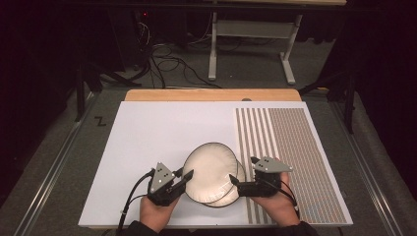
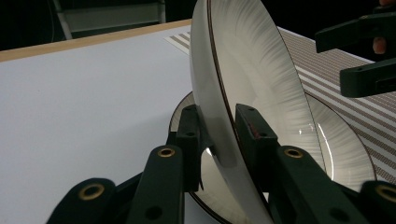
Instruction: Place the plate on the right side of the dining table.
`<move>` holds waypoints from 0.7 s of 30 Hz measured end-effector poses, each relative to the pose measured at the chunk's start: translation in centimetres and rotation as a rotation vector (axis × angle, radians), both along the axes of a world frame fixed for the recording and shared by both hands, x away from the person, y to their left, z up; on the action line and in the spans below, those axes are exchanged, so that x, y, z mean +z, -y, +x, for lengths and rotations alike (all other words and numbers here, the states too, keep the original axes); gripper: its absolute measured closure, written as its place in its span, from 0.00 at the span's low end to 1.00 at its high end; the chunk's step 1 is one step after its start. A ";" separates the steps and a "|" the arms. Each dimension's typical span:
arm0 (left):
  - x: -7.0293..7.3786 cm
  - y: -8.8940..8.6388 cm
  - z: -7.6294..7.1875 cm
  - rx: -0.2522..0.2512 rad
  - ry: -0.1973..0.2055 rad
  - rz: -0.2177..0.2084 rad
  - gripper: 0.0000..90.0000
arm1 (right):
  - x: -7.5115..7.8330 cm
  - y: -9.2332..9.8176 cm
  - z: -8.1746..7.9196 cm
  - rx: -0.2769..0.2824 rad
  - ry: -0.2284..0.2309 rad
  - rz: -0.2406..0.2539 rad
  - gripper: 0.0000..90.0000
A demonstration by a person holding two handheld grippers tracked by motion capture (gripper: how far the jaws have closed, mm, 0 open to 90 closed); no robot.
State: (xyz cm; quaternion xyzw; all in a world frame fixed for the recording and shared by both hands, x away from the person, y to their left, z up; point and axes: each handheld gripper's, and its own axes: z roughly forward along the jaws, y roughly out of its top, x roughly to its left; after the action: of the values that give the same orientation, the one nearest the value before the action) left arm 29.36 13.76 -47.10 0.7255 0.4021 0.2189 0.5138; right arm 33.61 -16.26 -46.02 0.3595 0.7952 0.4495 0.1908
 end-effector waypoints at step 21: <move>0.0 0.0 0.0 -0.008 0.010 -0.004 0.81 | -1.6 -2.0 2.4 0.024 -0.083 0.050 0.39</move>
State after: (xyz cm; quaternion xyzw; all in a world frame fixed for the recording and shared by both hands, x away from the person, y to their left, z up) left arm 29.31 13.80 -47.11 0.7250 0.3970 0.2195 0.5182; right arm 36.06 -14.29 -47.61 0.3730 0.7951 0.4563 0.1432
